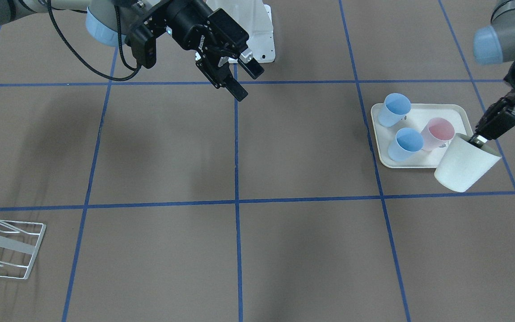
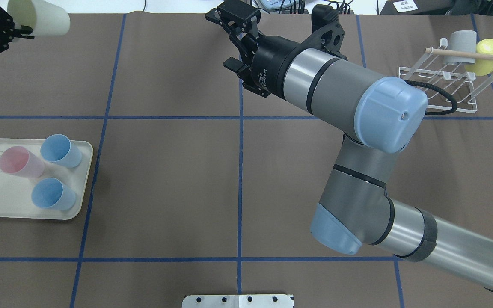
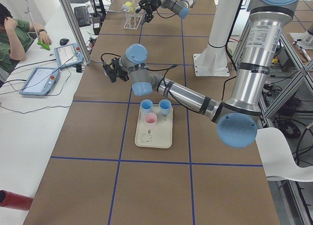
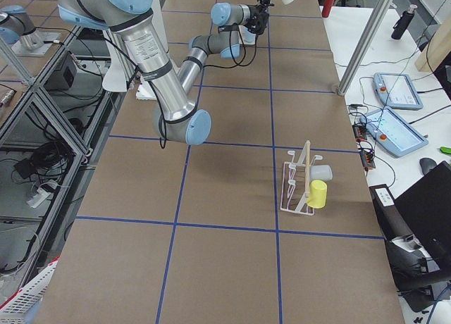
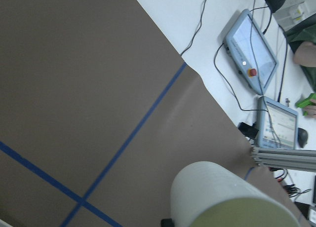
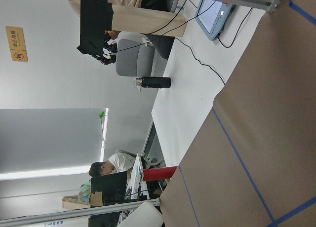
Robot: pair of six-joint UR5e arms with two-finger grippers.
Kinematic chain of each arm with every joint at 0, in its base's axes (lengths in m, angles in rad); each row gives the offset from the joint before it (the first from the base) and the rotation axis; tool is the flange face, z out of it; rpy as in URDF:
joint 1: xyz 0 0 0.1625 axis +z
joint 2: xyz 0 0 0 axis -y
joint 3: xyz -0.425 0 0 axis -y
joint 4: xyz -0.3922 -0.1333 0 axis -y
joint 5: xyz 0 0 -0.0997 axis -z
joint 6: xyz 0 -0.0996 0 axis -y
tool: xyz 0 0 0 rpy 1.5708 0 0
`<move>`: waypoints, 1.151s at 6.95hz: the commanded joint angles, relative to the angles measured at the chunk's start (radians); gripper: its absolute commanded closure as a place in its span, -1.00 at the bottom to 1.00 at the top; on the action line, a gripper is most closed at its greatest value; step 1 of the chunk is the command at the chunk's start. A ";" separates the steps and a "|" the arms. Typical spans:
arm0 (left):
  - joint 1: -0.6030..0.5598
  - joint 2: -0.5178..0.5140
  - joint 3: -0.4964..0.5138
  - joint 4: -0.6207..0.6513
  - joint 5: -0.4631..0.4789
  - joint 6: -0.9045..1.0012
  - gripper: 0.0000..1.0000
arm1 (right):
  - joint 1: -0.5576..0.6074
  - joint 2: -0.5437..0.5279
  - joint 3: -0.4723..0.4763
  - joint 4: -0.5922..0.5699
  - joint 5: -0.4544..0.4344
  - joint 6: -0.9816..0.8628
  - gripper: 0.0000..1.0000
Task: Transfer IKEA cup to right arm and place on rack
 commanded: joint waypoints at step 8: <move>0.540 -0.099 -0.149 -0.444 0.705 -0.407 1.00 | -0.020 -0.036 -0.001 0.238 0.004 0.095 -1.00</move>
